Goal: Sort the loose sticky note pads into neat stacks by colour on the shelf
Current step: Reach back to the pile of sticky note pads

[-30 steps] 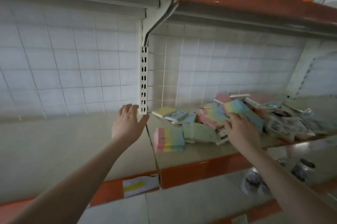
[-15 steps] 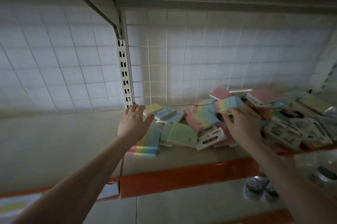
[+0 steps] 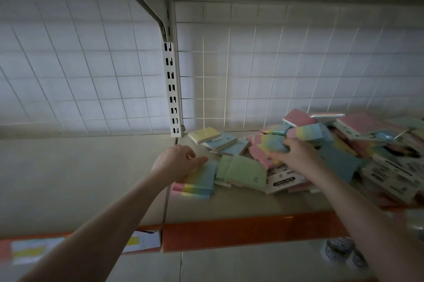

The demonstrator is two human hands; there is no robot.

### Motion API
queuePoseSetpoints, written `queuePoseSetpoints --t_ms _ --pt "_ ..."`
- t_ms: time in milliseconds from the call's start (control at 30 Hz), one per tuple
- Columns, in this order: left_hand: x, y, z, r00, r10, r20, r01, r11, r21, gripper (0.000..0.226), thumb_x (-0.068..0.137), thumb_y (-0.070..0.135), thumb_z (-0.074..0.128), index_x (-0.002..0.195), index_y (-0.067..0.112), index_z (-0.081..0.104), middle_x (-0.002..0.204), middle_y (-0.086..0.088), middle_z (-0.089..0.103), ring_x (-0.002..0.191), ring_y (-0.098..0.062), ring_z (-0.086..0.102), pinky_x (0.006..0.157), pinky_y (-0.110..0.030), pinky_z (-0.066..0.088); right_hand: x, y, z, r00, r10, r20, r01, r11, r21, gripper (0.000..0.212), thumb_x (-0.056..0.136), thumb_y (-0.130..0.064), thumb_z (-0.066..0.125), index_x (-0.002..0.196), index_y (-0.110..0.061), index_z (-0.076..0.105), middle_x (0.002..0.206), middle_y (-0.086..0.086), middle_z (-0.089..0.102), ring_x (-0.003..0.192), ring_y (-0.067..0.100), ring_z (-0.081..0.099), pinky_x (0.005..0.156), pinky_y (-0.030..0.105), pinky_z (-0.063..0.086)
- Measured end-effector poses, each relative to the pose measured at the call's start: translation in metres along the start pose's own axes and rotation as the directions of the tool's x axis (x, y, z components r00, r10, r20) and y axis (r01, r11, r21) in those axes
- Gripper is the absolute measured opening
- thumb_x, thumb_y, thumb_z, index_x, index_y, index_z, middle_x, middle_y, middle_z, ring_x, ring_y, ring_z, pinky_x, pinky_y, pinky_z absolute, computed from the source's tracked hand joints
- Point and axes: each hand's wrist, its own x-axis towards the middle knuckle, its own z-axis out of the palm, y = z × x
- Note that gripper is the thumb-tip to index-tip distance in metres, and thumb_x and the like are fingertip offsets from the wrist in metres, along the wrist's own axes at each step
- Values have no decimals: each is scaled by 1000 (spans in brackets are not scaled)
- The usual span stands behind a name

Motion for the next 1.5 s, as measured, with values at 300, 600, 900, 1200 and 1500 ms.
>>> queuePoseSetpoints --t_ms 300,600,900,1200,1500 --pt "5 -11 -13 979 62 193 -54 997 -47 59 77 50 70 122 14 59 106 2 58 91 -10 52 74 -19 41 3 -8 0 998 66 11 -66 938 339 35 75 -25 77 104 -14 61 92 1 64 86 20 60 72 35 49" --pt "-1 -10 -22 992 38 122 2 951 -309 26 80 26 74 96 8 64 90 -5 62 74 -11 58 64 -19 49 -3 -10 -12 999 -2 40 -17 881 472 24 84 -13 66 106 -14 54 99 4 61 88 21 59 62 29 44" --pt "-12 -21 -37 968 -24 248 203 651 -732 32 84 0 65 116 2 57 99 -9 62 87 -18 61 74 -25 55 -11 0 -27 999 25 30 -34 927 374 18 82 -25 68 95 -14 64 90 4 69 83 20 66 78 43 53" --pt "-33 -18 -36 992 -100 79 122 571 -812 20 86 5 64 105 0 62 88 -8 65 79 -18 63 65 -23 55 -29 -11 -33 996 64 -63 -21 847 531 8 89 -24 60 93 -16 60 88 0 66 78 14 62 70 33 50" --pt "-61 -25 -44 944 -305 -128 57 533 -844 19 95 29 54 82 15 55 78 -3 55 68 -15 59 51 -27 53 -38 -51 -14 980 164 109 -188 612 768 25 88 -13 59 112 -6 54 103 11 62 80 20 58 55 27 42"
